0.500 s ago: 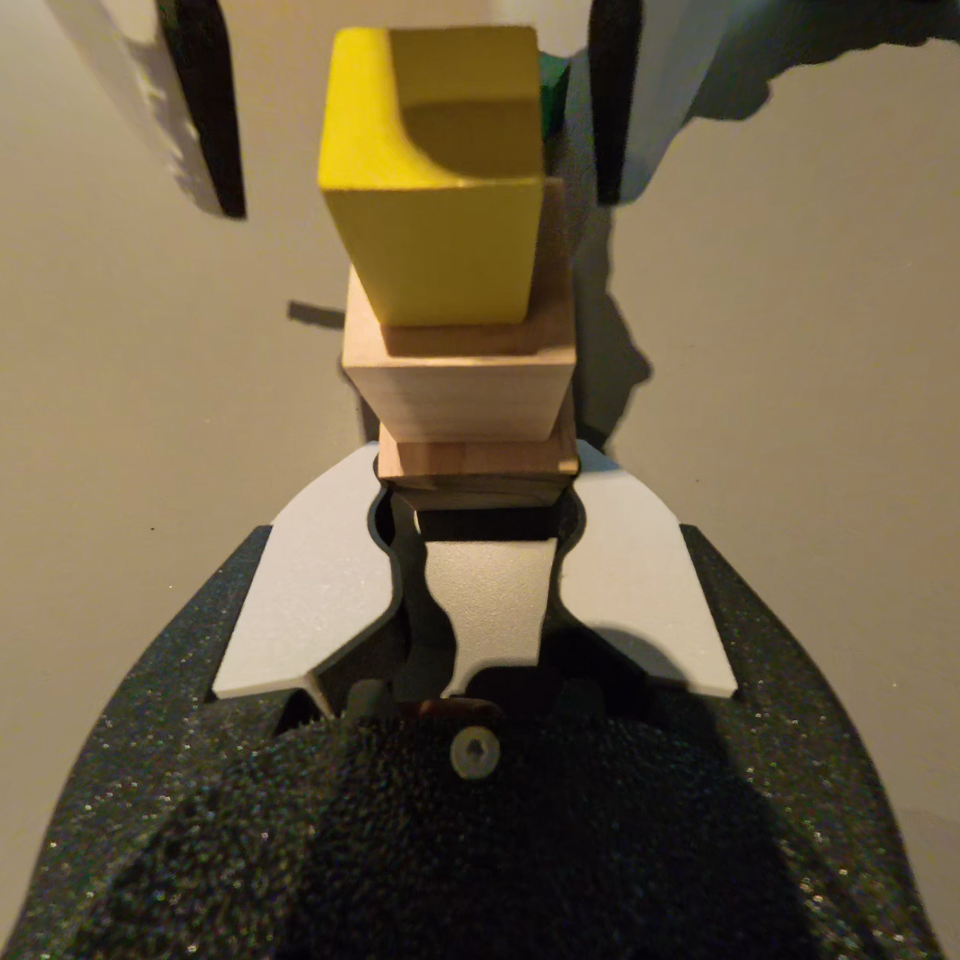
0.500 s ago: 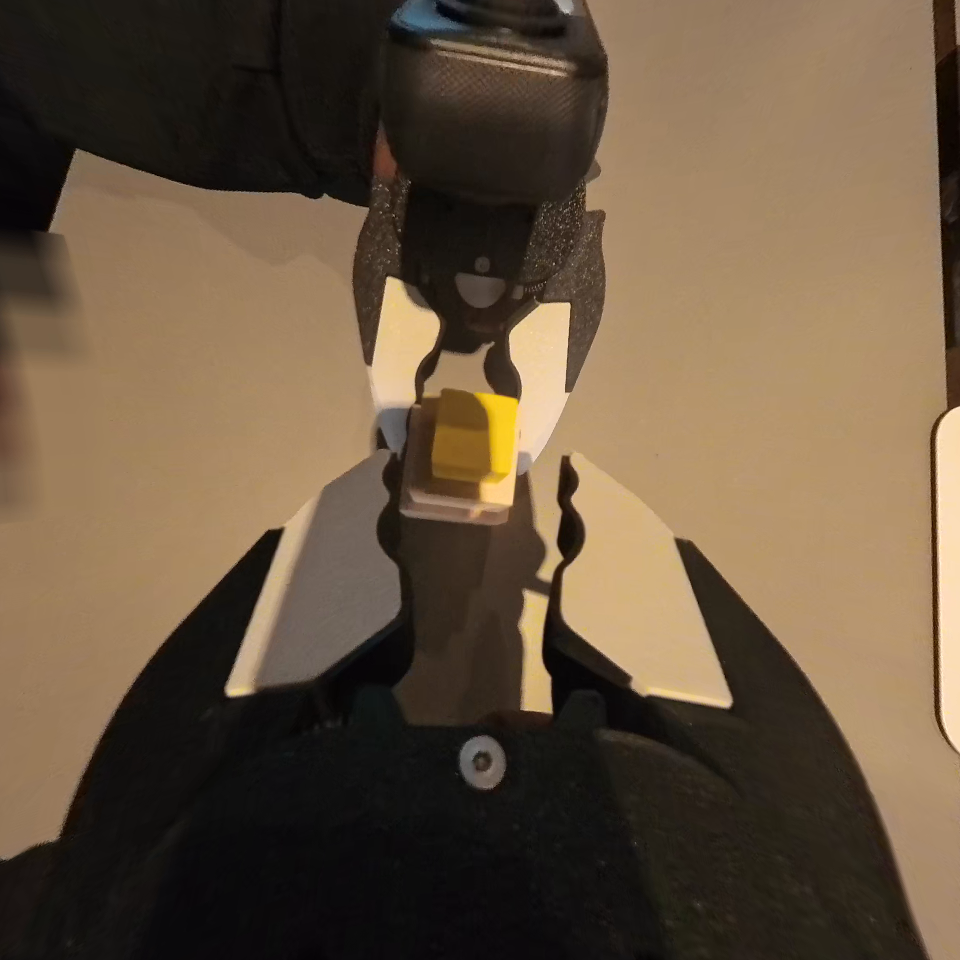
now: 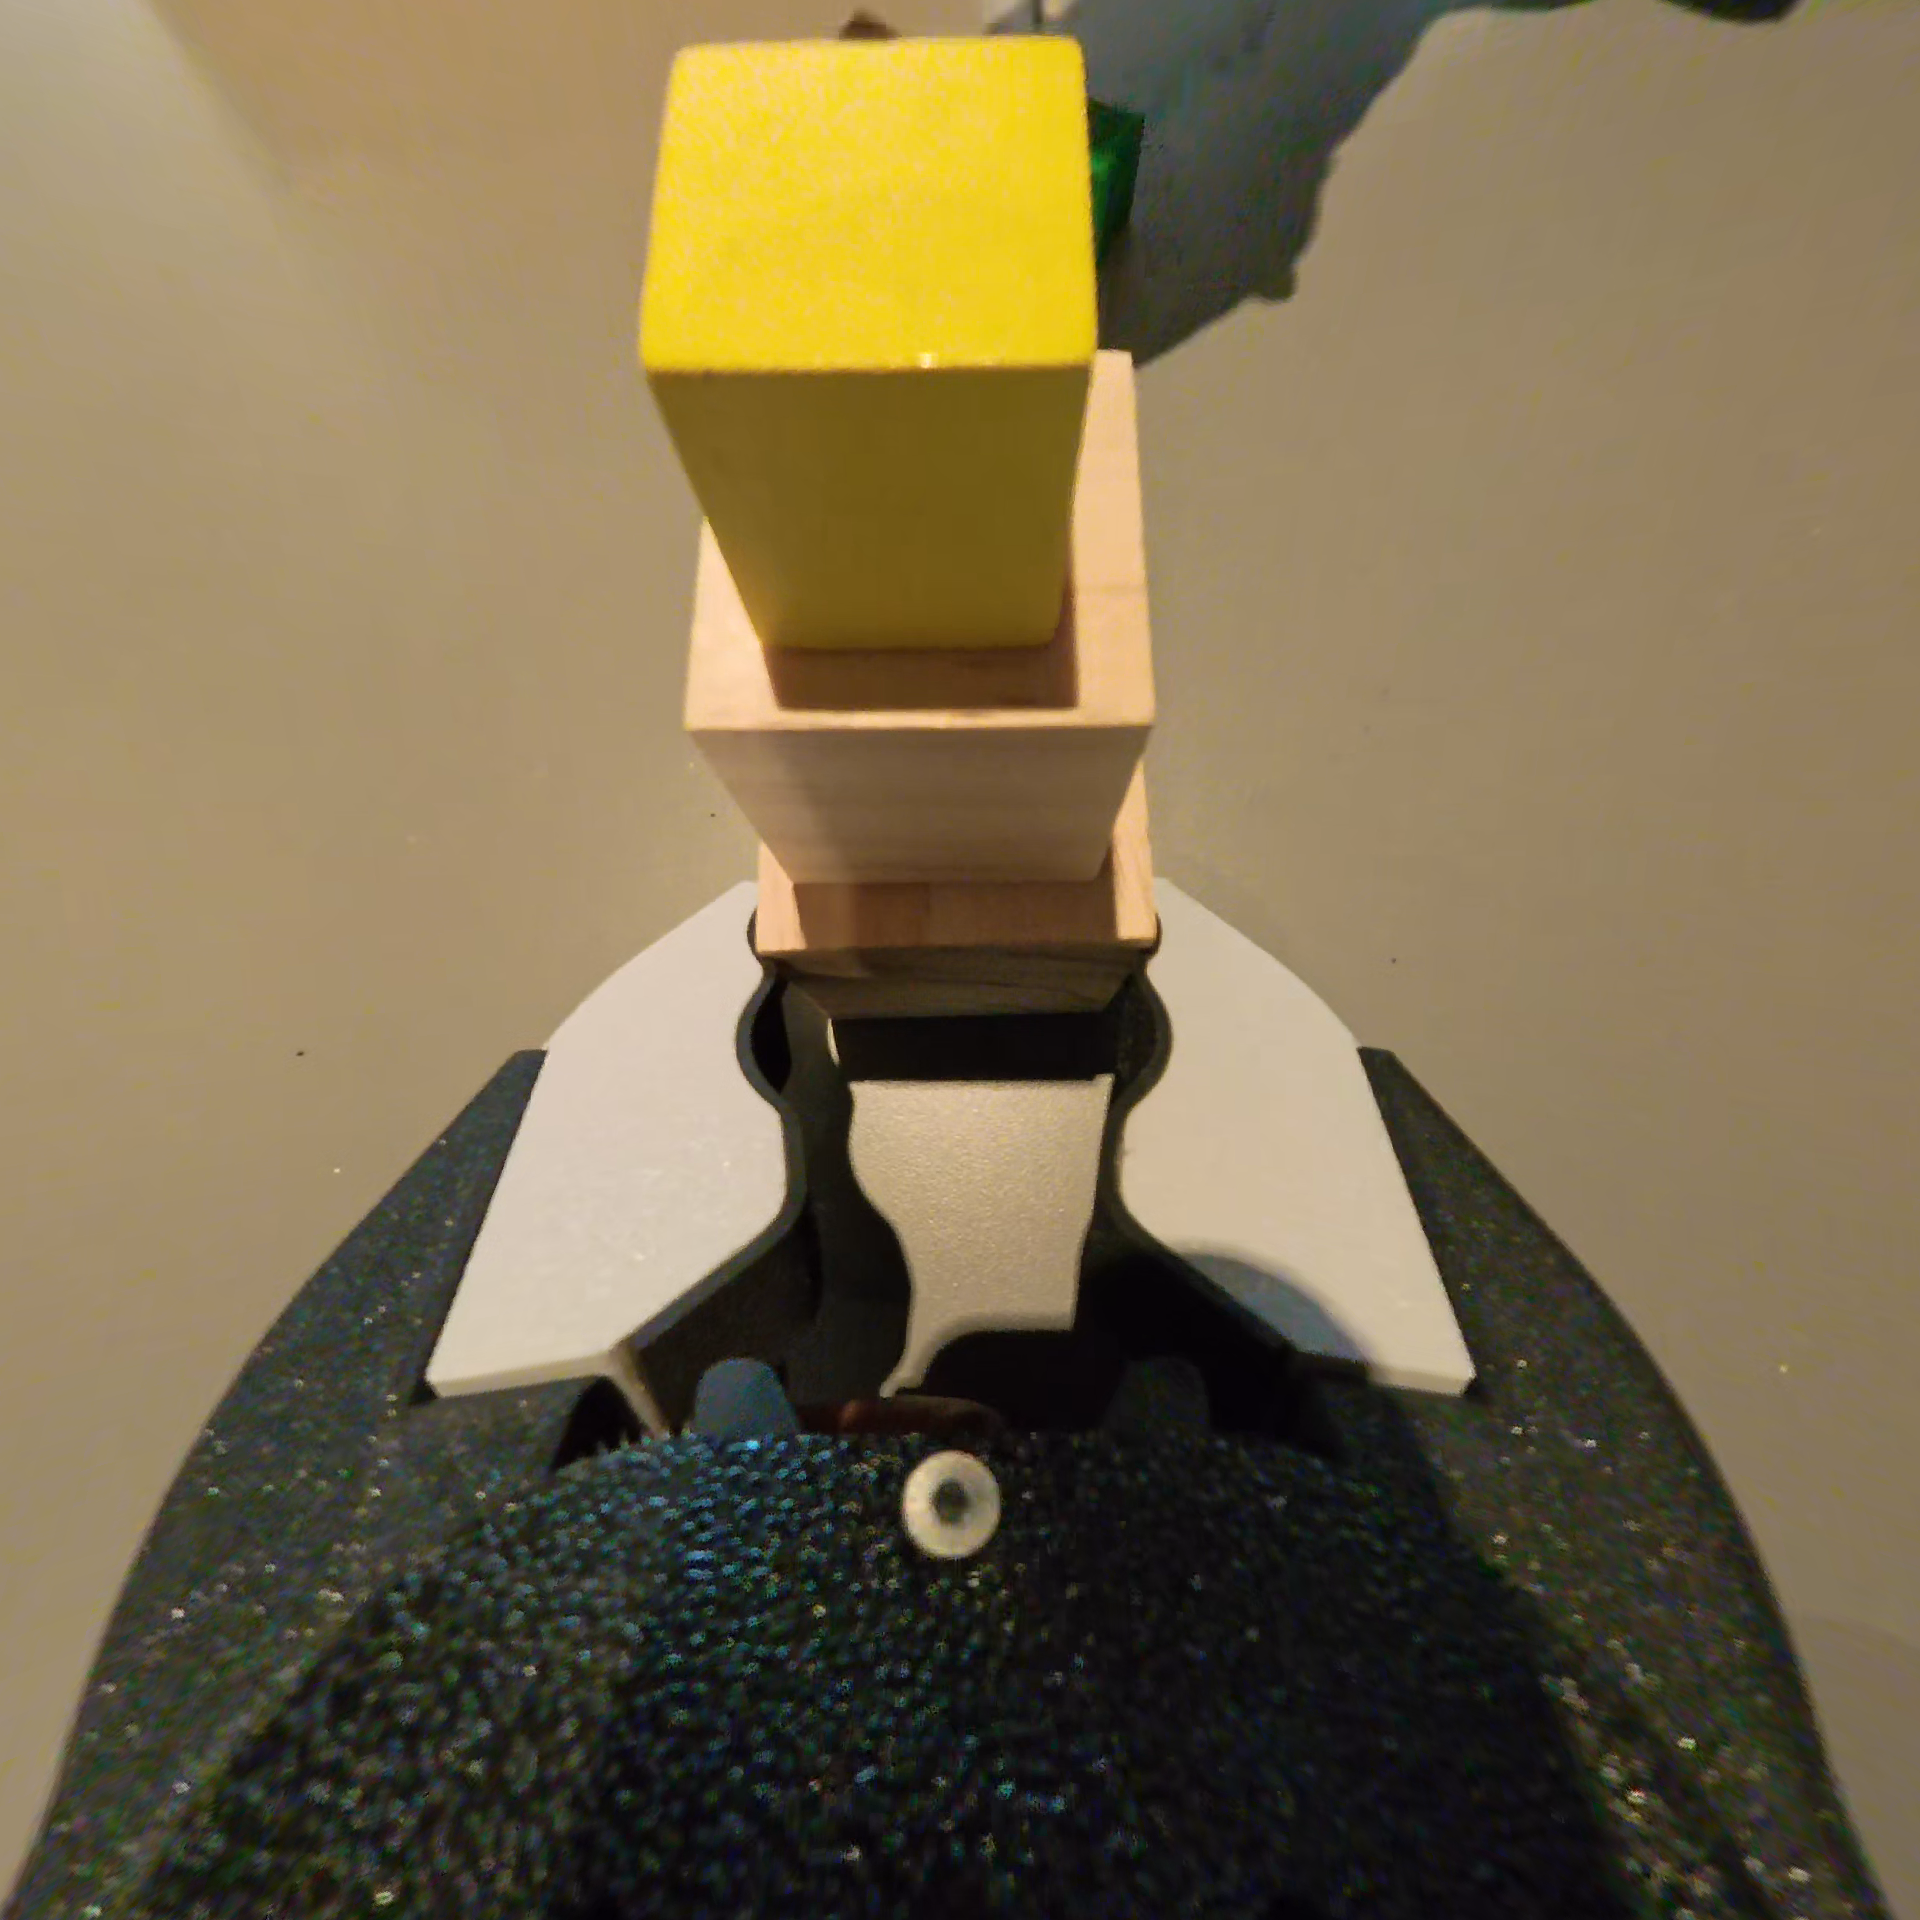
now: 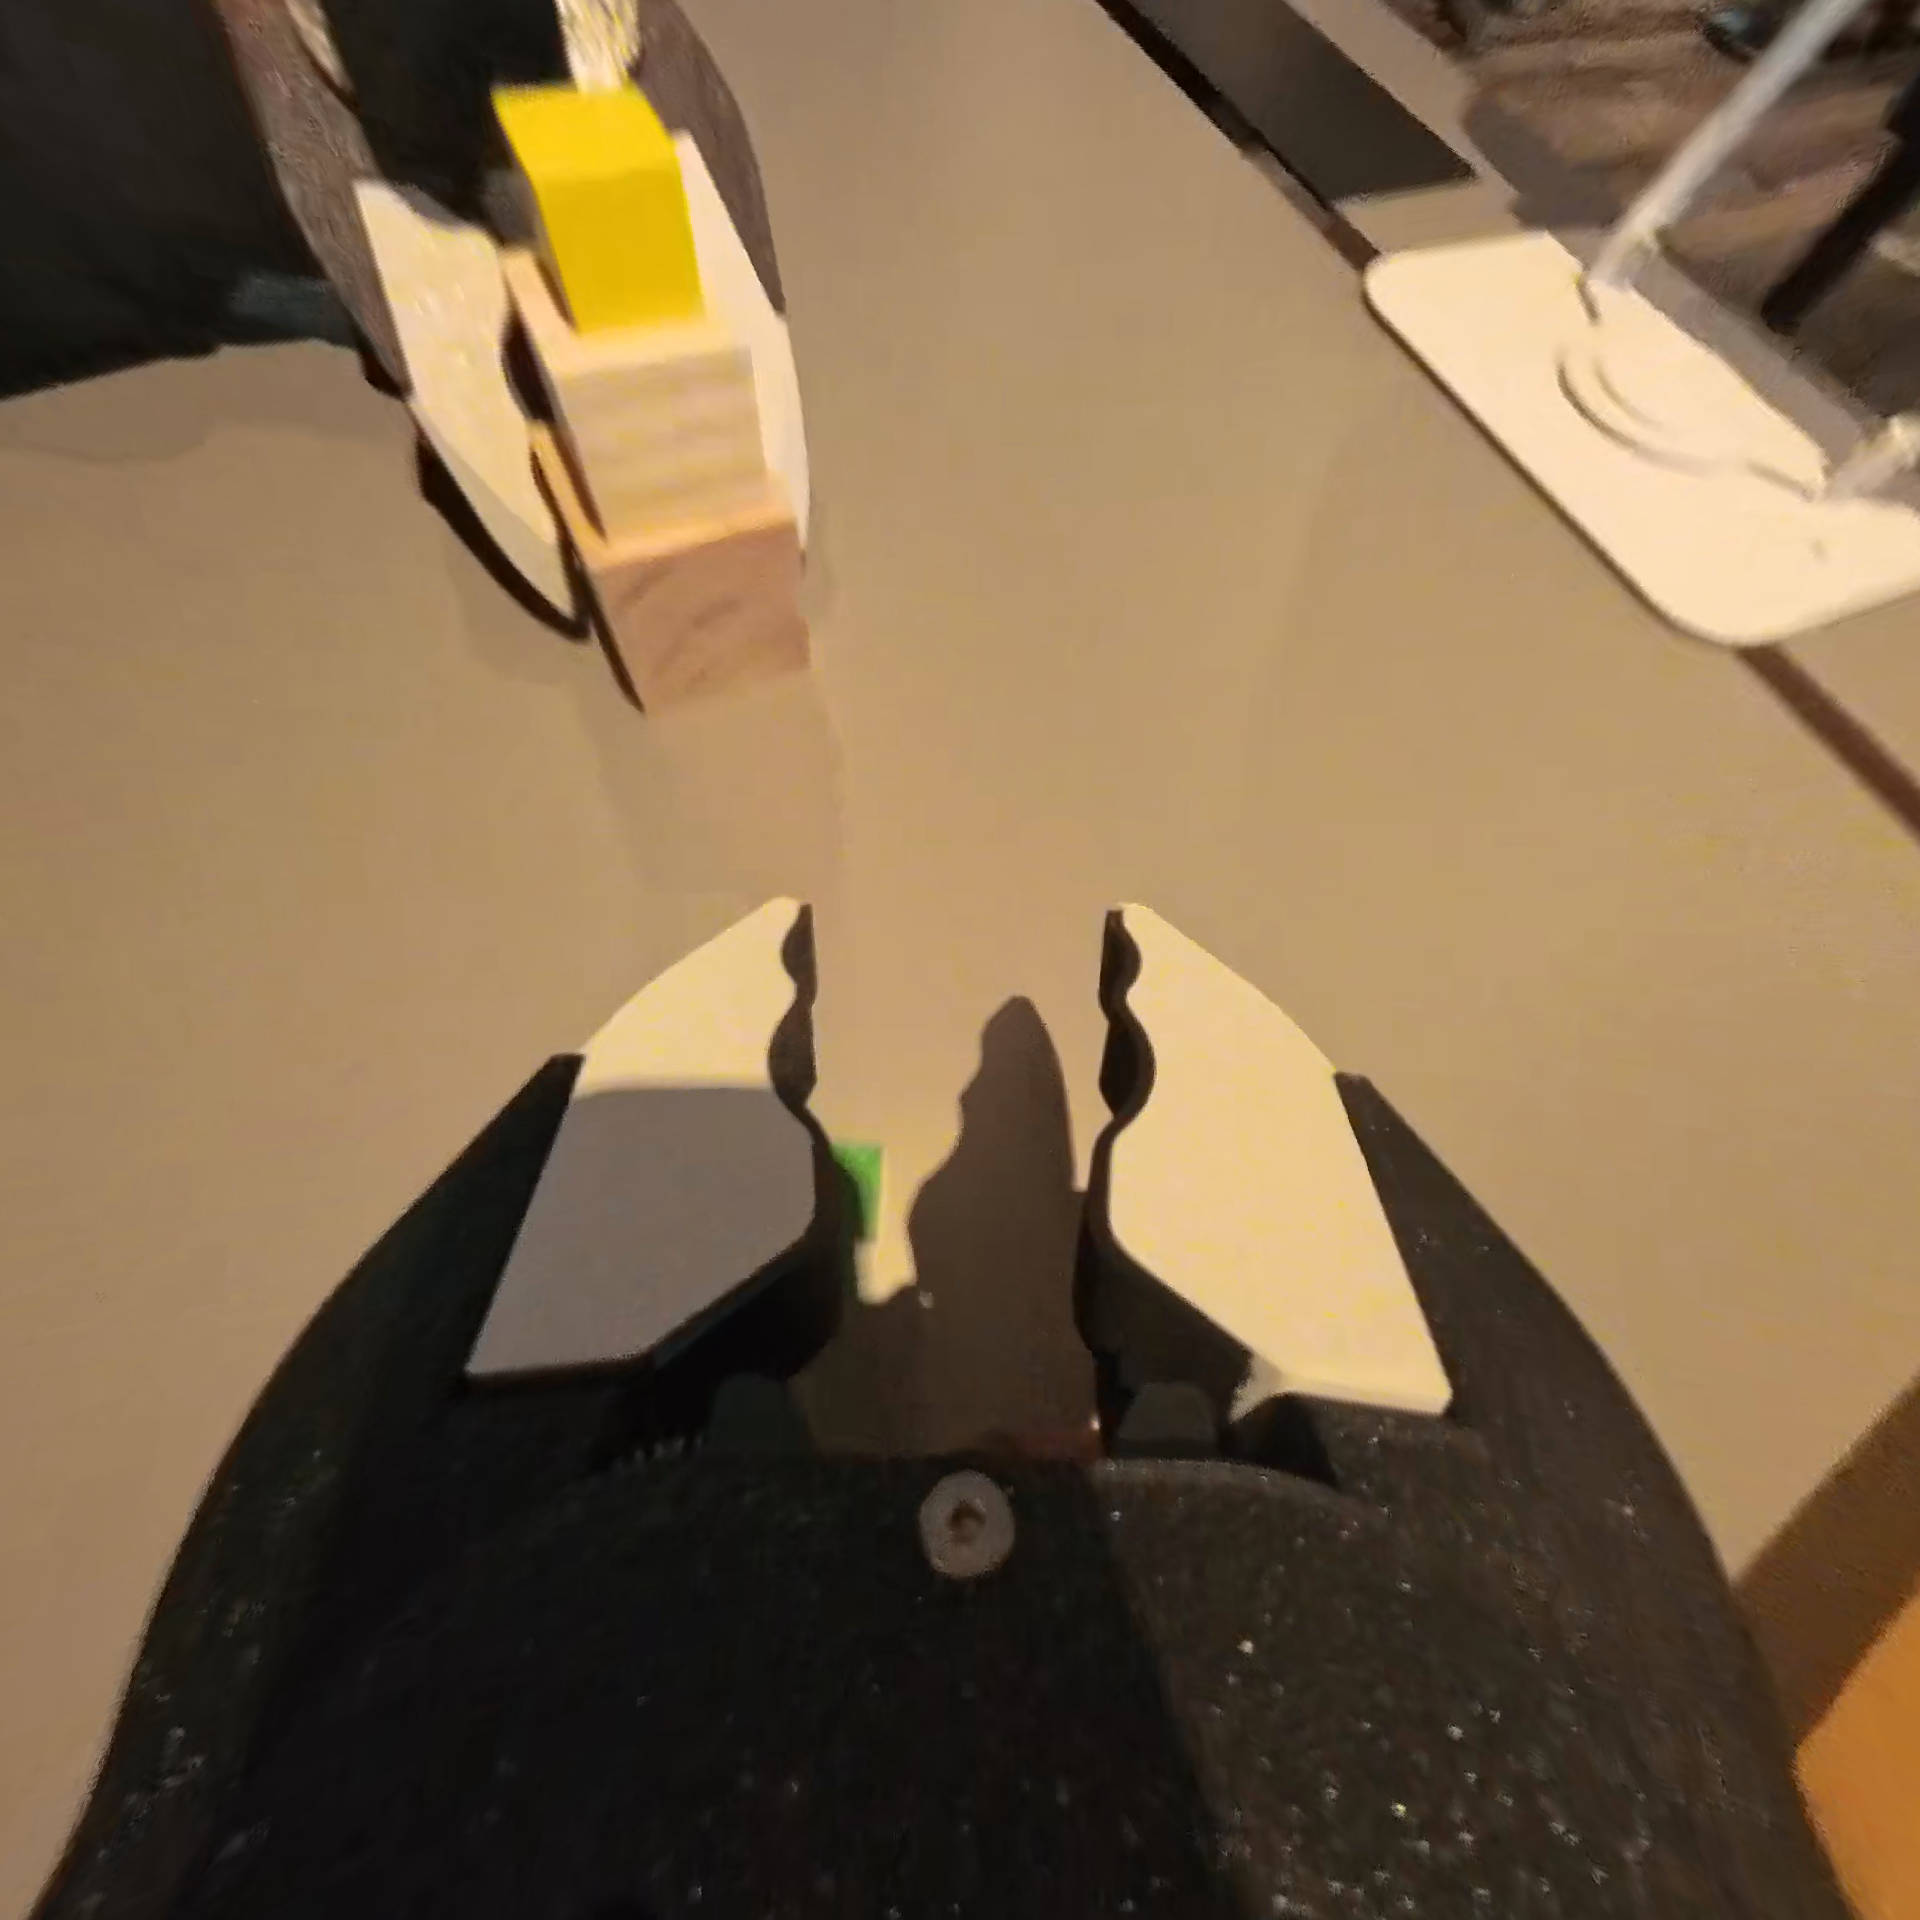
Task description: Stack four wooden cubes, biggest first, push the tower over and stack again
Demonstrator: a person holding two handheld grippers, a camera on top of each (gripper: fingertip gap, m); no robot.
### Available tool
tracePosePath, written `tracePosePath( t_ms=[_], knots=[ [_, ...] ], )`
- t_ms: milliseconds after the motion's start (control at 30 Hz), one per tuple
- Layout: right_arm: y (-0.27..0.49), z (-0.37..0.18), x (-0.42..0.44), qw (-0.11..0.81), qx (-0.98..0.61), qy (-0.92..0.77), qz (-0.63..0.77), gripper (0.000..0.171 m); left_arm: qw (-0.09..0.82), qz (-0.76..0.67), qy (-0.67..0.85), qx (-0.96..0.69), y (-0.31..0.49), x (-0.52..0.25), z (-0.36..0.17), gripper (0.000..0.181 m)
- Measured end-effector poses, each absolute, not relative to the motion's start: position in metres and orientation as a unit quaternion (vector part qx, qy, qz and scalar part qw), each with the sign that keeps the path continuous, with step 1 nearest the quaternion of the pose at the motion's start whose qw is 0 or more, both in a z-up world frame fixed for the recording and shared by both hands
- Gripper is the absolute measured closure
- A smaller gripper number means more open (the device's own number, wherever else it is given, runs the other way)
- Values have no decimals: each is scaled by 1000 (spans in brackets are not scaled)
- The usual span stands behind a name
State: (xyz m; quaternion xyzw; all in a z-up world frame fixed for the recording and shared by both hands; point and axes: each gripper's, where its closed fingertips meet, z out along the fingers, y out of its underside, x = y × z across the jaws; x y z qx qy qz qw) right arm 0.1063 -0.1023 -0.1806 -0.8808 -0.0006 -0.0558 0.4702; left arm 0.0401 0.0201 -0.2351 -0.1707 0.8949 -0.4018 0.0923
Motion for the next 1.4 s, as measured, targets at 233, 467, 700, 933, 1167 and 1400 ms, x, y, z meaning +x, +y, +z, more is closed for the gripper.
tracePosePath(
  t_ms=[233, 467, 700, 933, 1167, 1400],
  knots=[
    [-147, -202, 80, 497, -862, 71, -72, 122, 90, -402, 895, -171, 20, 40, -235, 120],
    [-142, -228, 82, 417, -904, 76, -47, 124, 92, -401, 895, -172, 20, 40, -235, 120],
    [-126, -228, 77, 410, -911, 47, -15, 149, 92, -401, 895, -172, 20, 40, -235, 120],
    [-53, -129, 72, 471, -877, -93, 9, 149, 91, -401, 895, -173, 20, 40, -235, 120],
    [20, -98, 47, 421, -885, -201, 20, 149, 91, -401, 895, -174, 21, 39, -235, 120],
    [21, -115, 48, 384, -901, -198, 42, 149, 86, -401, 895, -174, 21, 39, -236, 120]
  ],
)
